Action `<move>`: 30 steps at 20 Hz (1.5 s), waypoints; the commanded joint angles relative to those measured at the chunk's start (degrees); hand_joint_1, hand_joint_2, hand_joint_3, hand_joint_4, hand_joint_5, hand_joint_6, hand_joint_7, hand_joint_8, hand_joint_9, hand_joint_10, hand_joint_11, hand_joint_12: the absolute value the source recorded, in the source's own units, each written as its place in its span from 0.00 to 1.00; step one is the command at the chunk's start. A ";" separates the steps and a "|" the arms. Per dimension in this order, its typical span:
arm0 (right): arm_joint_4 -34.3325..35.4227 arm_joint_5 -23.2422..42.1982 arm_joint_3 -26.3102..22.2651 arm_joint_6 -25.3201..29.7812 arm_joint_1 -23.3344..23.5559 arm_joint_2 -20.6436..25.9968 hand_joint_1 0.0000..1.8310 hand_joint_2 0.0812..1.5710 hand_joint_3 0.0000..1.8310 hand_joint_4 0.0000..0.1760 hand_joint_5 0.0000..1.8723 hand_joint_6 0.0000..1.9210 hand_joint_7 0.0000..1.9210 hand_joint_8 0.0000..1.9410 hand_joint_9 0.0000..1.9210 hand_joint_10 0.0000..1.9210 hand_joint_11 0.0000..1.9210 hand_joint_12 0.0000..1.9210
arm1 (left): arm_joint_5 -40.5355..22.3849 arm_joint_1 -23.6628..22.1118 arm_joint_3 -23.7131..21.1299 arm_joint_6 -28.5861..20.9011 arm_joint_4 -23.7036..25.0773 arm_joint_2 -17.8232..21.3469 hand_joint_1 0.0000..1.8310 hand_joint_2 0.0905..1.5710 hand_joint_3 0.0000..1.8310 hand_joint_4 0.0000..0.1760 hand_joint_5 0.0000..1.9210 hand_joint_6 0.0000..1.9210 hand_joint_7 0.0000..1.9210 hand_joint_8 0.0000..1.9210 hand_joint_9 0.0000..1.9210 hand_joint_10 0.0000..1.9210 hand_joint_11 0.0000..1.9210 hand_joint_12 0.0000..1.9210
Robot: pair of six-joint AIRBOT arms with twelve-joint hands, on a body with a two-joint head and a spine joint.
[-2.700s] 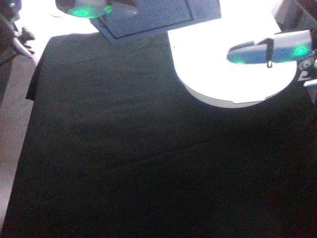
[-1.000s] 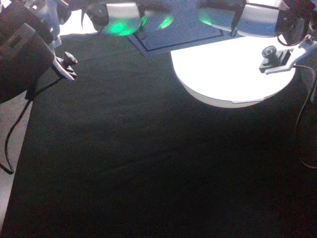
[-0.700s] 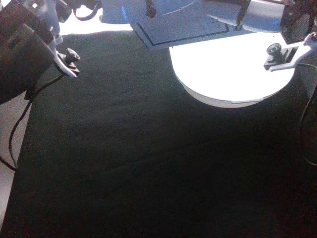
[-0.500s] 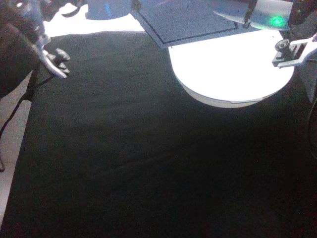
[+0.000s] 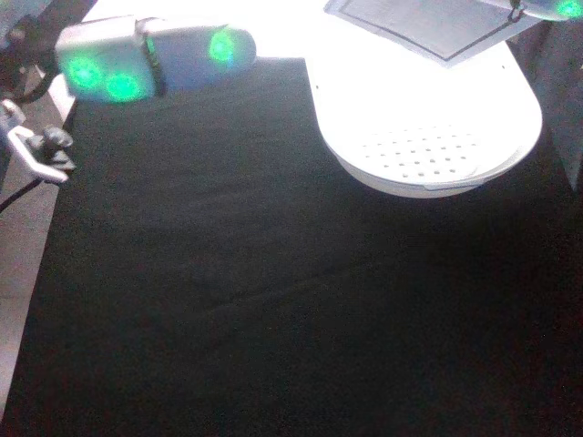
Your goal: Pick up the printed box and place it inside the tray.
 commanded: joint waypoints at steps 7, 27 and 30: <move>-0.90 -0.37 -2.14 -13.02 4.30 1.06 0.70 0.67 0.00 0.00 0.52 0.43 0.62 0.44 0.68 0.41 0.62 0.63 | -12.27 4.57 -2.00 0.44 -3.86 1.90 0.13 0.50 0.00 1.00 0.00 0.00 0.00 0.00 0.00 0.00 0.00 0.00; -1.29 -6.79 -0.89 -19.93 5.27 0.73 0.37 0.41 0.00 1.00 0.00 0.00 0.00 0.00 0.00 0.00 0.00 0.00 | -16.29 11.42 -2.42 -0.29 -9.27 1.24 0.13 0.51 0.00 1.00 0.00 0.00 0.00 0.00 0.00 0.00 0.00 0.00; -1.29 -6.79 -1.04 -19.93 5.26 0.73 0.36 0.41 0.00 1.00 0.00 0.00 0.00 0.00 0.00 0.00 0.00 0.00 | -16.32 11.70 -2.42 -0.31 -9.44 1.11 0.14 0.50 0.00 1.00 0.00 0.00 0.00 0.00 0.00 0.00 0.00 0.00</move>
